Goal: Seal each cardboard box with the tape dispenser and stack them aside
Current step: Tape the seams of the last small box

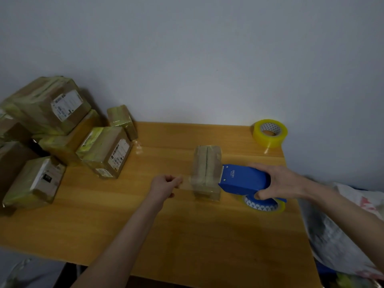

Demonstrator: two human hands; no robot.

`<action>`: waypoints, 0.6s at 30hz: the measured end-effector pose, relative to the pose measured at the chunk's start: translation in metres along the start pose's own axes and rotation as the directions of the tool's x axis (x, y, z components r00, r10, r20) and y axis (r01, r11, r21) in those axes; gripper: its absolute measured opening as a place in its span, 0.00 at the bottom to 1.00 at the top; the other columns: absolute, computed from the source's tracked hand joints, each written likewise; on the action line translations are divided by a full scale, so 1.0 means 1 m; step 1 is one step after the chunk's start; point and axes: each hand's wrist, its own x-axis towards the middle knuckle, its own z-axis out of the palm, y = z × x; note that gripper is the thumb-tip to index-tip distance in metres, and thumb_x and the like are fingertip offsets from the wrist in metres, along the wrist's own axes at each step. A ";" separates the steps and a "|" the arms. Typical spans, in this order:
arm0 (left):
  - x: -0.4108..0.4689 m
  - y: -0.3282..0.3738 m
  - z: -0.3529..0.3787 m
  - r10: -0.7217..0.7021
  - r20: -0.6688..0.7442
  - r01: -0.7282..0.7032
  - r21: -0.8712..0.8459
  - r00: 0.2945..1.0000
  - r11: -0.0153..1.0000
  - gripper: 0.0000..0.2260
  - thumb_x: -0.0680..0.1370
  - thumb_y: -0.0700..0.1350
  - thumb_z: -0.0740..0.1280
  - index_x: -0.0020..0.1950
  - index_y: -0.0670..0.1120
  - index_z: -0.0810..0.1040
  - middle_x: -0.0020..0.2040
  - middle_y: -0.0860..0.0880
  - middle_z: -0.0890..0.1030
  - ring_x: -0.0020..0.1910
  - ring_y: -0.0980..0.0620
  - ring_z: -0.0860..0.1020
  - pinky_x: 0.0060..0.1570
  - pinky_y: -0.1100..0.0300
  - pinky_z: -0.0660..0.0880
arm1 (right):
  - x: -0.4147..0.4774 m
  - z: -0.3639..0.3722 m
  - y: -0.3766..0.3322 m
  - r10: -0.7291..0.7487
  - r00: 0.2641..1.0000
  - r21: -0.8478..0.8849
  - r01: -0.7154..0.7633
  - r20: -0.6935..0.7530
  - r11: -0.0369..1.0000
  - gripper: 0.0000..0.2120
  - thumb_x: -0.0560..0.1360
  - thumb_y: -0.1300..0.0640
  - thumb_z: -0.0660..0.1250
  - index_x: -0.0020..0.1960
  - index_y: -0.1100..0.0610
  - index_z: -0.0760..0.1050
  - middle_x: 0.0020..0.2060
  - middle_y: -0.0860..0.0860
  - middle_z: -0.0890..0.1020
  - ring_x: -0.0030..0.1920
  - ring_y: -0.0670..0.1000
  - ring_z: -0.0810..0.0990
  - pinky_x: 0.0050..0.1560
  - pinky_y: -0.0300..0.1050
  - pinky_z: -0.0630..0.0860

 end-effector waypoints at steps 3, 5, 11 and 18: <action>0.003 -0.002 0.004 -0.008 -0.003 0.008 0.015 1.000 1.000 0.10 0.77 0.47 0.69 0.40 0.43 0.81 0.37 0.49 0.79 0.37 0.53 0.76 0.30 0.63 0.72 | 0.001 0.000 0.003 0.005 1.000 -0.022 -0.005 0.001 1.000 0.28 0.63 0.45 0.73 0.57 0.27 0.64 0.50 0.38 0.78 0.49 0.43 0.79 0.51 0.48 0.79; 0.005 -0.003 0.006 -0.022 -0.009 0.022 0.022 1.000 1.000 0.10 0.77 0.47 0.69 0.42 0.42 0.81 0.37 0.49 0.79 0.37 0.53 0.75 0.30 0.62 0.72 | 0.003 0.001 0.003 0.010 1.000 -0.031 -0.010 -0.008 0.999 0.28 0.63 0.45 0.73 0.56 0.27 0.64 0.50 0.38 0.78 0.48 0.42 0.79 0.50 0.47 0.78; 0.012 -0.008 0.004 -0.041 -0.014 0.042 0.040 0.999 0.998 0.09 0.77 0.47 0.69 0.40 0.44 0.80 0.36 0.49 0.78 0.35 0.54 0.74 0.27 0.65 0.71 | 0.011 0.004 0.000 0.041 0.999 -0.058 -0.041 0.001 0.997 0.29 0.62 0.44 0.72 0.56 0.27 0.63 0.47 0.37 0.78 0.46 0.42 0.78 0.47 0.45 0.78; 0.017 -0.017 0.017 -0.044 -0.002 0.044 0.105 0.999 0.993 0.10 0.77 0.47 0.68 0.41 0.42 0.81 0.35 0.50 0.78 0.33 0.54 0.74 0.26 0.64 0.72 | 0.019 0.012 0.002 0.101 0.994 -0.083 -0.098 0.043 0.992 0.32 0.65 0.49 0.75 0.65 0.38 0.67 0.51 0.43 0.79 0.50 0.46 0.78 0.53 0.49 0.78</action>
